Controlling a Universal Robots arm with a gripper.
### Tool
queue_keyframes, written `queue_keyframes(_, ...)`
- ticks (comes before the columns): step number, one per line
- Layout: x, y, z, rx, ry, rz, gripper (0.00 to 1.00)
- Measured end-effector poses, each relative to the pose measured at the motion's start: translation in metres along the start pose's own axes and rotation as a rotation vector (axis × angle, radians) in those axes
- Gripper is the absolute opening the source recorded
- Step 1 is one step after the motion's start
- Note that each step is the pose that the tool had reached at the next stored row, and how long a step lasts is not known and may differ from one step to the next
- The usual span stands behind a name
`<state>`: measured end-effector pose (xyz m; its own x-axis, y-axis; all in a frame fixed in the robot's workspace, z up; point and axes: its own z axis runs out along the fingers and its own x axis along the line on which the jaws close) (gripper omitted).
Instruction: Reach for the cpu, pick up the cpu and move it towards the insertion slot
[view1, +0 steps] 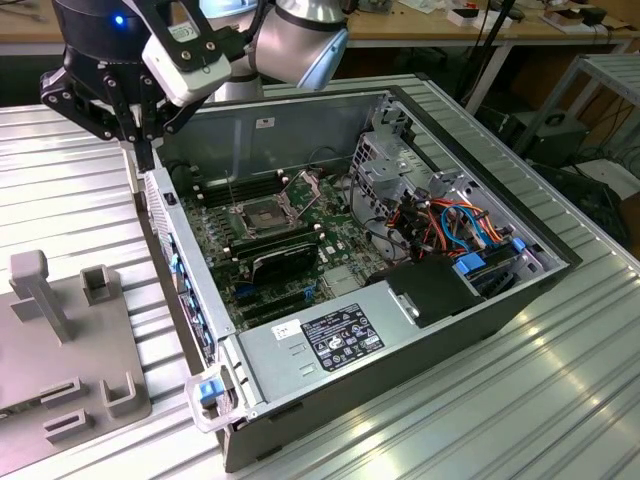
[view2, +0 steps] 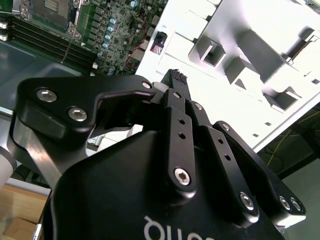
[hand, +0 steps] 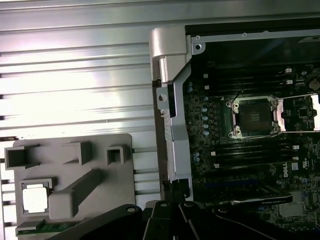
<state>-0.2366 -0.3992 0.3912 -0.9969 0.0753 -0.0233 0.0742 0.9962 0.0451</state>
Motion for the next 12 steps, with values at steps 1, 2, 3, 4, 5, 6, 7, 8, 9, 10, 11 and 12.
queue_keyframes(1, 0.0011, -0.0002, 0.0000, 0.0000, 0.0000, 0.000, 0.11)
queue_keyframes(2, 0.0025, -0.0004, -0.0001, 0.0000, 0.0000, 0.000, 0.11)
queue_keyframes(3, 0.0036, -0.0005, -0.0001, 0.0000, 0.0000, 0.000, 0.11)
queue_keyframes(4, 0.0043, -0.0006, -0.0001, 0.0000, 0.0000, 0.000, 0.11)
queue_keyframes(5, 0.0055, -0.0006, -0.0001, 0.0000, 0.0000, 0.000, 0.11)
queue_keyframes(6, 0.0062, -0.0007, -0.0001, 0.0000, 0.0000, 0.000, 0.11)
queue_keyframes(7, 0.0080, -0.0009, -0.0002, 0.0000, 0.0000, 0.000, 0.11)
queue_keyframes(8, 0.0095, -0.0010, -0.0002, 0.0000, -0.0001, 0.000, 0.11)
queue_keyframes(9, 0.0105, -0.0011, -0.0002, 0.0000, 0.0000, 0.000, 0.11)
queue_keyframes(10, 0.0112, -0.0012, -0.0002, 0.0000, 0.0000, 0.000, 0.11)
queue_keyframes(11, 0.0120, -0.0013, -0.0002, 0.0000, 0.0000, 0.000, 0.11)
queue_keyframes(12, 0.0126, -0.0013, -0.0003, 0.0000, 0.0000, 0.000, 0.11)
